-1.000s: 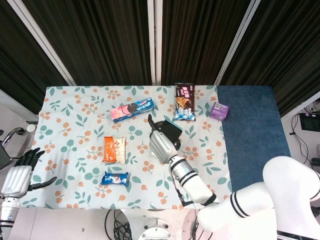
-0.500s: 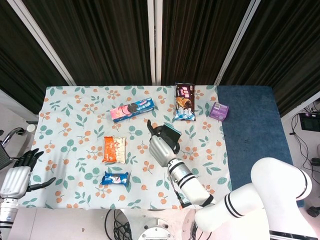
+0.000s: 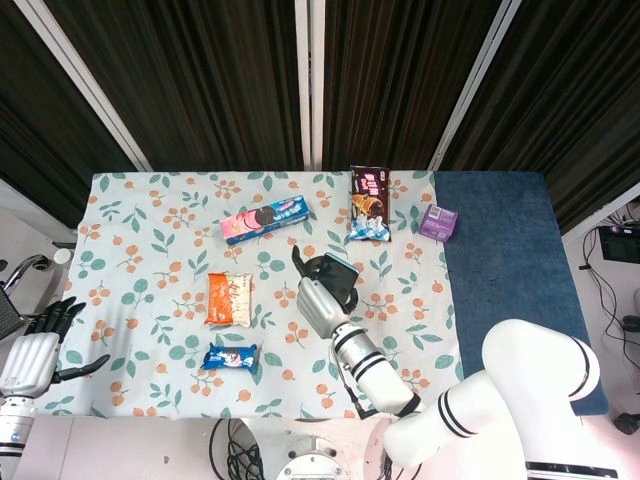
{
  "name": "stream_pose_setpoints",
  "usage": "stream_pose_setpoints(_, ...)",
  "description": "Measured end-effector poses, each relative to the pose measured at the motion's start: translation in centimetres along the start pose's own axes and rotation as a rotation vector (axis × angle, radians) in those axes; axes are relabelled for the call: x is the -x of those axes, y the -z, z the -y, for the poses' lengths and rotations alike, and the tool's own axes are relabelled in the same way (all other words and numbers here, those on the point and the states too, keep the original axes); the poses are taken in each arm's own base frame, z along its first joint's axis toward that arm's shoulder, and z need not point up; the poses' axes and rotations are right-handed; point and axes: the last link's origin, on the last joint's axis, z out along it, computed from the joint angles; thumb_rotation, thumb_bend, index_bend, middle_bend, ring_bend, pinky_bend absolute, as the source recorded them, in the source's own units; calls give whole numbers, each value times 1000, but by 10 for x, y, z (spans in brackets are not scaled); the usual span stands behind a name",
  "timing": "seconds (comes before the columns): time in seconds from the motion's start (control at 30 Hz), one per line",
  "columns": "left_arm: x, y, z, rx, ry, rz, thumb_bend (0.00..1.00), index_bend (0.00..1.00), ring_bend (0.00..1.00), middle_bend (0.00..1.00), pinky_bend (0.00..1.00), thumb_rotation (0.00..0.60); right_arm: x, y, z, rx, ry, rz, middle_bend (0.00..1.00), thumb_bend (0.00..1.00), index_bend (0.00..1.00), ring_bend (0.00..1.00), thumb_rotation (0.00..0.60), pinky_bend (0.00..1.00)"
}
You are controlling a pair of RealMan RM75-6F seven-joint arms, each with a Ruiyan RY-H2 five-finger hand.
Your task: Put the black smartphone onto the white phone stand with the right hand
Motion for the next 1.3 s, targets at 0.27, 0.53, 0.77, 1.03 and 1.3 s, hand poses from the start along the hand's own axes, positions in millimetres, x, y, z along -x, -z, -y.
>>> stream_pose_setpoints(0.27,0,1,2,-5,0,3,0,107,50,39,138,162,3,-3,8,-4,1,8,422,305,651,438,600,0)
stream_pose_setpoints(0.53,0,1,4,-8,1,-1,0,107,50,39,138,161,3,-6,14,-5,2,-11,421,305,650,437,600,0)
stream_pose_setpoints(0.77,1,1,6,-14,-1,1,0,107,49,39,138,164,2,-9,19,5,2,-24,419,305,650,437,600,0)
stream_pose_setpoints(1.03,2,2,9,-23,-2,6,0,108,50,39,138,162,4,-10,22,-1,3,-15,416,305,650,438,600,0)
stream_pose_setpoints(1.3,-1,3,8,-21,-15,-15,0,107,50,39,138,164,4,-12,26,-4,2,-22,416,305,650,437,600,0)
